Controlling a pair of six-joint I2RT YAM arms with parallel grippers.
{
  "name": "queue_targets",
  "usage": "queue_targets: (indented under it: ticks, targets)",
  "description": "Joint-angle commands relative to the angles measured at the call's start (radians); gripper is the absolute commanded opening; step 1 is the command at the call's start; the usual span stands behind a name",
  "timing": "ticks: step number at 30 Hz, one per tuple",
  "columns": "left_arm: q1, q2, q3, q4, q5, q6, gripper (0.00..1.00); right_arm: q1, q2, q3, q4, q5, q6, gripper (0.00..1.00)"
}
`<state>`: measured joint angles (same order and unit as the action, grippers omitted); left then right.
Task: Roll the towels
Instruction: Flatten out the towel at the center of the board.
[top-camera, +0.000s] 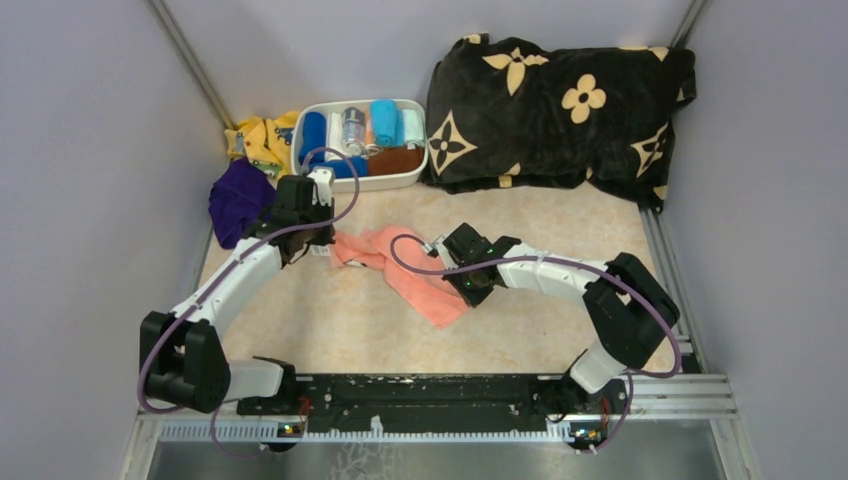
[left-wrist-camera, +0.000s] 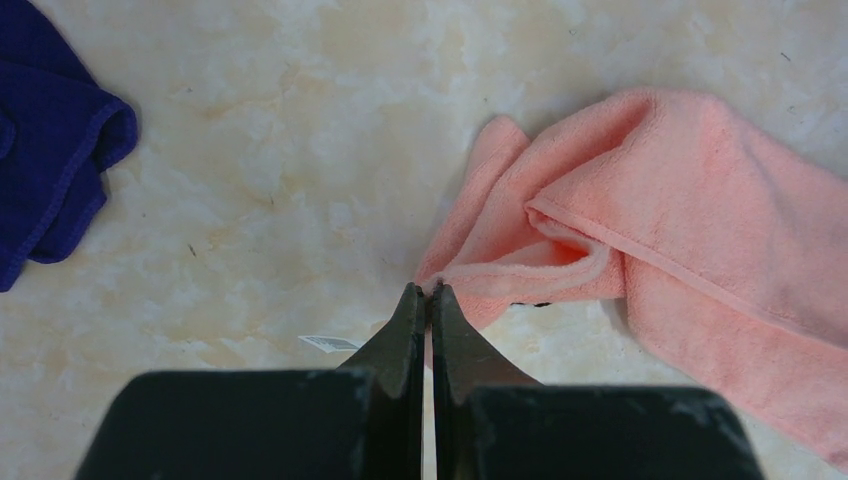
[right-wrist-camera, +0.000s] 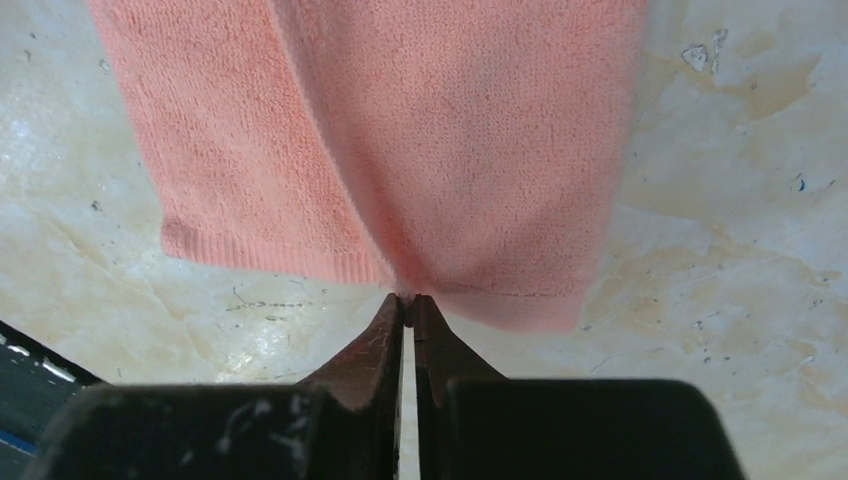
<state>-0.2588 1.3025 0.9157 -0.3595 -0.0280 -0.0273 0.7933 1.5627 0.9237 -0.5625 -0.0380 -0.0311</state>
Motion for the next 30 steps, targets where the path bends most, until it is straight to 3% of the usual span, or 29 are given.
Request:
queue_targets:
  ticks: [1,7,12,15,22,30]
  targets:
    - [0.01,0.001,-0.006,0.022,0.024,0.012,0.0,-0.003,-0.05,0.012,0.032,0.015,0.013,0.0]
    - [0.029,-0.038,0.044,0.02,-0.021,0.027,0.0,-0.029,-0.152,0.113,-0.026,0.236,0.053,0.0]
    - [0.08,-0.048,0.151,0.013,-0.059,0.051,0.0,-0.166,-0.24,0.25,-0.1,0.461,0.092,0.0]
    - [0.105,-0.06,0.232,0.015,-0.085,0.061,0.0,-0.233,-0.292,0.315,-0.108,0.519,0.074,0.0]
    - [0.116,-0.173,0.309,0.033,-0.102,0.105,0.0,-0.264,-0.444,0.346,-0.084,0.483,-0.053,0.0]
    - [0.116,-0.396,0.287,-0.099,-0.09,0.116,0.0,-0.264,-0.706,0.295,-0.181,0.142,-0.107,0.0]
